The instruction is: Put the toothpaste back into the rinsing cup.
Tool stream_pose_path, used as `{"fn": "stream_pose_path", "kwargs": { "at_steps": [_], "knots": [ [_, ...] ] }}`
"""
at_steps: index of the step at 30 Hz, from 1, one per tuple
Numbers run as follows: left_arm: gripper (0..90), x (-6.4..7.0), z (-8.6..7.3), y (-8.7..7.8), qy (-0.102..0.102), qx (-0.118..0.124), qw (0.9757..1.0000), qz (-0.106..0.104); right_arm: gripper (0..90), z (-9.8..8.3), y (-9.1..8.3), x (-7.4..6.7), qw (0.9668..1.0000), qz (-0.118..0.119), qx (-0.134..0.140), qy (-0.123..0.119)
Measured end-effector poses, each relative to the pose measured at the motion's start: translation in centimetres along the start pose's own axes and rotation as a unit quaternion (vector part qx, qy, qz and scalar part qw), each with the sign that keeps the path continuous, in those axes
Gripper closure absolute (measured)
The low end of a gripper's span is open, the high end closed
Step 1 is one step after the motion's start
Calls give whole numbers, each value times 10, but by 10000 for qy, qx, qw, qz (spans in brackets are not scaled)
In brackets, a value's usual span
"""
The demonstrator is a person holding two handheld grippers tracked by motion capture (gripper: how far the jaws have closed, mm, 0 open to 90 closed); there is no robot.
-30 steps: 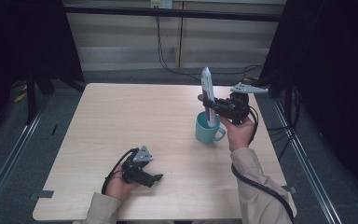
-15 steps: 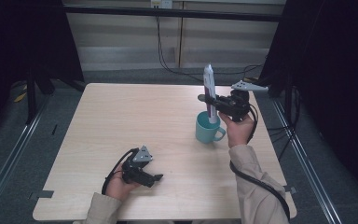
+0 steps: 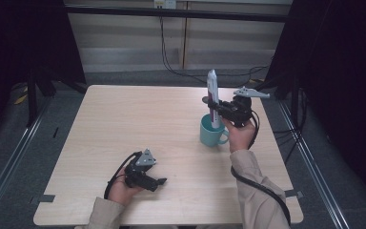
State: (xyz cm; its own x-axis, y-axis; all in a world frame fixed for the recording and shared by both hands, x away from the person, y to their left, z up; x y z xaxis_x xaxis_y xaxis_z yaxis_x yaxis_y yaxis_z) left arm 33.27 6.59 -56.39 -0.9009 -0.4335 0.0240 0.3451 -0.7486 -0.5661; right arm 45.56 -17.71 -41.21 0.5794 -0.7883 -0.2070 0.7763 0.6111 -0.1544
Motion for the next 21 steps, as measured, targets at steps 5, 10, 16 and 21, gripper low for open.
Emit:
{"fn": "stream_pose_path", "kwargs": {
  "at_steps": [5, 10, 16, 21],
  "knots": [
    [149, 0, 0, 0, 2, 0, 10000, -5, 753, -6, 3, 2, 10000, -41, -38, 1],
    [149, 0, 0, 0, 1, -2, 10000, -7, 753, -13, 6, 3, 10000, -50, -69, 8],
    [150, 0, 0, 0, -22, 10, 10000, -5, 752, -21, 8, 3, 9999, -88, -136, -30],
    [151, 0, 0, 0, -27, 6, 10000, -7, 750, -26, 10, 2, 9997, -93, -196, -72]
  ]
}}
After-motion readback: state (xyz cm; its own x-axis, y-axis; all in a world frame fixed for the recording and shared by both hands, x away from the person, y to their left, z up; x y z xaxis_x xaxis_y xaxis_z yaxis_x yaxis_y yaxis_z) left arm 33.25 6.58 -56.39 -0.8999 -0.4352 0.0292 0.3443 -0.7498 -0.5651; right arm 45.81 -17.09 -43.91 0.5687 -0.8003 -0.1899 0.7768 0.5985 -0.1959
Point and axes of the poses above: each handheld gripper's, and its own axes: y roughly forward along the jaws, z roughly out of its top, x roughly to its right, the point moved 8 cm from there along y, roughly forward along the jaws, and after that the axes turned 9 degrees about x, right-handed, at the moved point
